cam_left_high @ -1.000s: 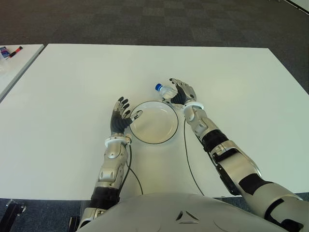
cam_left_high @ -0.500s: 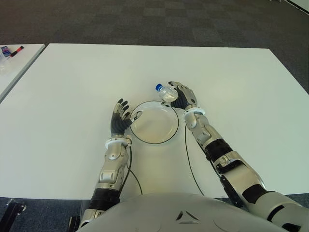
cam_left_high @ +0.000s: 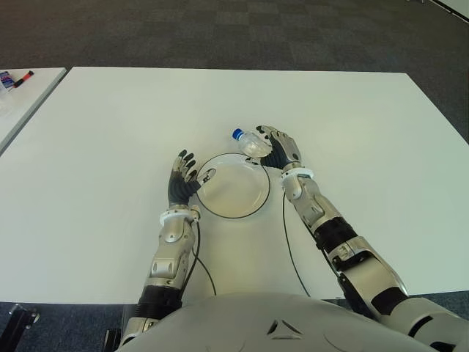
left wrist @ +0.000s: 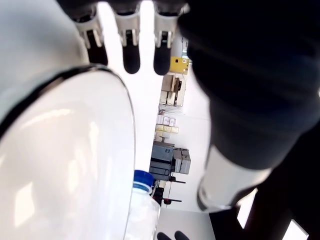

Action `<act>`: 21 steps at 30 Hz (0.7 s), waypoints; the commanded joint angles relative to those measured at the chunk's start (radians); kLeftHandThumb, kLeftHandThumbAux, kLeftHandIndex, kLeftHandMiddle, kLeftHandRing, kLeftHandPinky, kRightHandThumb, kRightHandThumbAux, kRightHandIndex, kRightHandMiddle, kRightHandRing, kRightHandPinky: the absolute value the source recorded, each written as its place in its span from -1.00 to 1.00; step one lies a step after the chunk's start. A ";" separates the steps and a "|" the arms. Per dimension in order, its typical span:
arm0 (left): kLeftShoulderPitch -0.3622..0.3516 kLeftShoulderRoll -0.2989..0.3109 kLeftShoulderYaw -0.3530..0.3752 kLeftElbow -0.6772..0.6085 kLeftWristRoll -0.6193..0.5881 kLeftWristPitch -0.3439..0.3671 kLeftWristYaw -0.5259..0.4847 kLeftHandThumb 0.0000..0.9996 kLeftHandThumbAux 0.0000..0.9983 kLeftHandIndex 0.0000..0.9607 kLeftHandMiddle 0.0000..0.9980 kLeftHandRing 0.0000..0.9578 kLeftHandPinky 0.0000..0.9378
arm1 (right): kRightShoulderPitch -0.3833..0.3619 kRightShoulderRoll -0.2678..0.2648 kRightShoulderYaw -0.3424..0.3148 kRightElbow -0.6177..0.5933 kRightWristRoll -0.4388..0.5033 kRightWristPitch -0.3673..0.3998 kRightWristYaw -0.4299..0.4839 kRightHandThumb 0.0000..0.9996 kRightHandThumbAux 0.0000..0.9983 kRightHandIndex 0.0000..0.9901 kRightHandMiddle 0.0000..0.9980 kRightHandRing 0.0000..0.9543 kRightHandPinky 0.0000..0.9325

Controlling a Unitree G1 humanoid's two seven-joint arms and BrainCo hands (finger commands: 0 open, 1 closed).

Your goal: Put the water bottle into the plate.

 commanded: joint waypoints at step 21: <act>-0.004 -0.083 -0.007 0.008 -0.010 -0.003 0.006 -1.00 0.81 -0.79 -0.70 -0.71 -0.67 | 0.059 0.000 -0.020 -0.098 0.017 0.015 0.093 0.02 0.45 -0.66 -0.53 -0.40 -0.15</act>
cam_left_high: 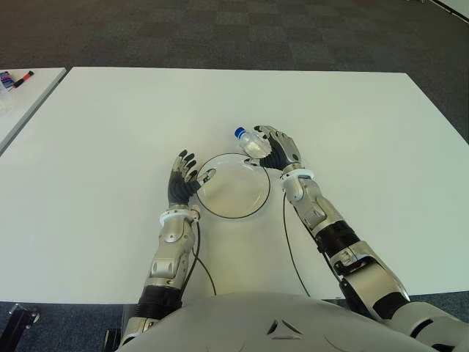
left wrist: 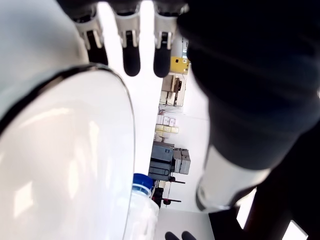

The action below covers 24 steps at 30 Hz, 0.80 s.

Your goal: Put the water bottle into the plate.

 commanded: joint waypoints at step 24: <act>-0.004 -0.073 -0.007 0.015 -0.005 -0.006 -0.004 -1.00 0.79 -0.78 -0.71 -0.72 -0.66 | -0.149 0.005 0.010 0.289 -0.020 -0.066 -0.088 -0.26 0.48 -0.67 -0.49 -0.47 -0.39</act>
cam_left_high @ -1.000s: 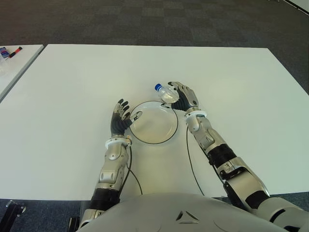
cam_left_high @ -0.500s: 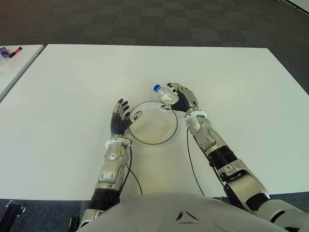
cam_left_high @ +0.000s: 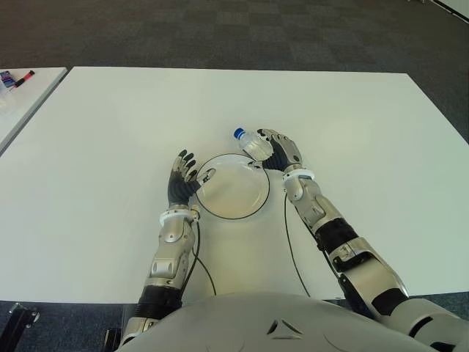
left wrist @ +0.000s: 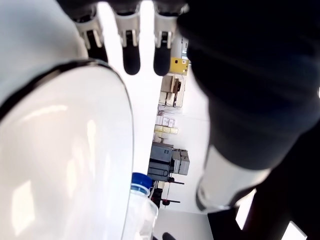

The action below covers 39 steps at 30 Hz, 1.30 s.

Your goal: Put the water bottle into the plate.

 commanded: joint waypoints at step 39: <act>0.010 -0.082 -0.014 0.009 -0.012 -0.010 -0.001 -1.00 0.87 -0.75 -0.68 -0.69 -0.63 | -0.272 0.112 -0.018 0.372 0.091 -0.022 -0.007 0.05 0.49 -0.73 -0.60 -0.56 -0.40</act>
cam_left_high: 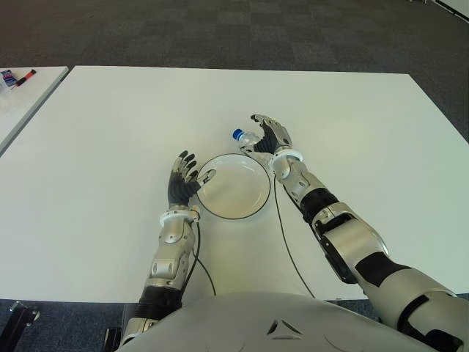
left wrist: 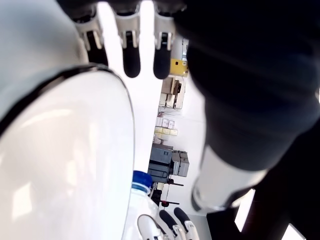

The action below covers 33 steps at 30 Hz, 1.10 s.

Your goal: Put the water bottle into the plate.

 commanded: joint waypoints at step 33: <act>0.014 -0.078 -0.026 -0.005 0.000 -0.004 0.006 -1.00 0.84 -0.76 -0.69 -0.70 -0.65 | -0.046 0.004 0.017 0.084 0.003 -0.023 0.014 0.05 0.56 -0.71 -0.56 -0.53 -0.39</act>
